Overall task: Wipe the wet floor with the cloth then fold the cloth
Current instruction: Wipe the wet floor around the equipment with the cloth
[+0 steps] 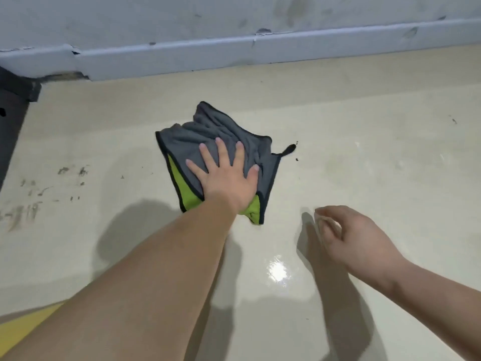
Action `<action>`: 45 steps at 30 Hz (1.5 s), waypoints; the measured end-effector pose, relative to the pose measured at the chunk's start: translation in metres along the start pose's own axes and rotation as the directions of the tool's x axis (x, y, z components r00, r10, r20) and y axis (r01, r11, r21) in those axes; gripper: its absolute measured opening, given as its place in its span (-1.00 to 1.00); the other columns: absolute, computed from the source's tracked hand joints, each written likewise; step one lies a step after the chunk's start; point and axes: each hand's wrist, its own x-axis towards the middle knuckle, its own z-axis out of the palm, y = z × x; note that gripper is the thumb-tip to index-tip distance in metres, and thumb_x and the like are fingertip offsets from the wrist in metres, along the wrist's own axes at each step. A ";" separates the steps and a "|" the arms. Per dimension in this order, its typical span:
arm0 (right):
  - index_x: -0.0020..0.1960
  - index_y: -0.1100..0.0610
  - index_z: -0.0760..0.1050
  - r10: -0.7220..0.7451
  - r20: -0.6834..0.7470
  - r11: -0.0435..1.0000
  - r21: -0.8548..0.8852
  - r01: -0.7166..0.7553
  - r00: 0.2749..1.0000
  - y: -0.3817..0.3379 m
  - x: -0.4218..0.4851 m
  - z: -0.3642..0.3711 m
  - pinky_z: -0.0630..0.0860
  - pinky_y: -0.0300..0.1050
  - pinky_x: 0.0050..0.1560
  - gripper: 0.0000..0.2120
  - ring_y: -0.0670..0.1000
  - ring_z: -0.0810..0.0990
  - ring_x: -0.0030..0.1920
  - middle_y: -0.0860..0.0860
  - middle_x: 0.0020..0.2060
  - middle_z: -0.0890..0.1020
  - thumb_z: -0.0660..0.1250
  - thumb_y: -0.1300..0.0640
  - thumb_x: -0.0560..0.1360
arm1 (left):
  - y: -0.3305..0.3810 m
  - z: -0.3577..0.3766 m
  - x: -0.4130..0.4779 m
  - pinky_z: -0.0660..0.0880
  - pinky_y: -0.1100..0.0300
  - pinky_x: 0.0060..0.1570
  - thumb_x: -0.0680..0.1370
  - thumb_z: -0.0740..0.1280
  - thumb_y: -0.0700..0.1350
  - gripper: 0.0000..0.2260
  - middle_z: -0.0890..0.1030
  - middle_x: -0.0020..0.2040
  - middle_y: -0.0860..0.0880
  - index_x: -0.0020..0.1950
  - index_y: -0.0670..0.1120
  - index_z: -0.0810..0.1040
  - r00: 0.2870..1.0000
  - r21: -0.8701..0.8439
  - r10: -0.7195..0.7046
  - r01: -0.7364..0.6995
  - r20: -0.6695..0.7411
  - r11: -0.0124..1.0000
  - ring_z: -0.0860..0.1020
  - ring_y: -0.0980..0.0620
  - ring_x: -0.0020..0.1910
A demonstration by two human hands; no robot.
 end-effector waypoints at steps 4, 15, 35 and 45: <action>0.32 -0.13 0.51 0.083 -0.048 0.996 -0.035 -0.084 0.995 0.044 -0.028 -0.009 0.54 -0.04 0.06 -0.69 -0.04 0.59 0.05 -0.17 0.20 0.57 0.21 -0.03 0.60 | 0.069 0.033 -0.065 -0.27 -0.54 0.43 0.63 -0.27 0.37 -0.32 -0.27 0.70 -0.14 0.70 0.10 -0.23 0.950 0.093 0.312 -0.311 0.010 0.946 -0.36 -0.38 0.62; 0.00 -0.11 0.55 0.050 0.057 0.985 -0.169 -0.039 0.997 0.069 -0.083 0.005 0.54 -0.04 -0.07 -0.83 0.00 0.59 0.00 -0.15 -0.10 0.51 0.24 -0.12 0.51 | 0.022 0.079 -0.205 -0.16 -0.38 0.58 0.64 0.07 0.40 -0.36 -0.01 0.73 -0.01 0.68 0.20 0.16 0.522 0.085 0.846 -0.853 0.107 0.515 -0.18 -0.16 0.70; 0.42 -0.06 0.42 -0.001 0.150 0.989 -0.147 0.024 0.989 0.079 -0.083 0.012 0.55 0.02 0.12 -0.57 0.00 0.54 0.21 -0.11 0.21 0.51 0.28 -0.04 0.56 | 0.077 0.065 -0.169 -0.33 -0.53 0.41 0.57 -0.22 0.48 -0.28 -0.34 0.69 -0.06 0.67 0.24 -0.27 0.792 0.179 0.593 -0.611 0.147 0.771 -0.43 -0.31 0.60; 0.24 -0.03 0.47 -0.098 0.281 0.972 -0.180 0.153 0.955 0.105 -0.100 -0.002 0.52 0.00 0.17 -0.69 0.03 0.47 0.23 -0.11 0.17 0.52 0.24 -0.09 0.54 | 0.099 0.082 -0.201 -0.32 -0.48 0.48 0.63 -0.23 0.40 -0.32 -0.33 0.69 -0.07 0.68 0.16 -0.28 0.905 0.183 0.412 -0.426 0.107 0.886 -0.42 -0.28 0.61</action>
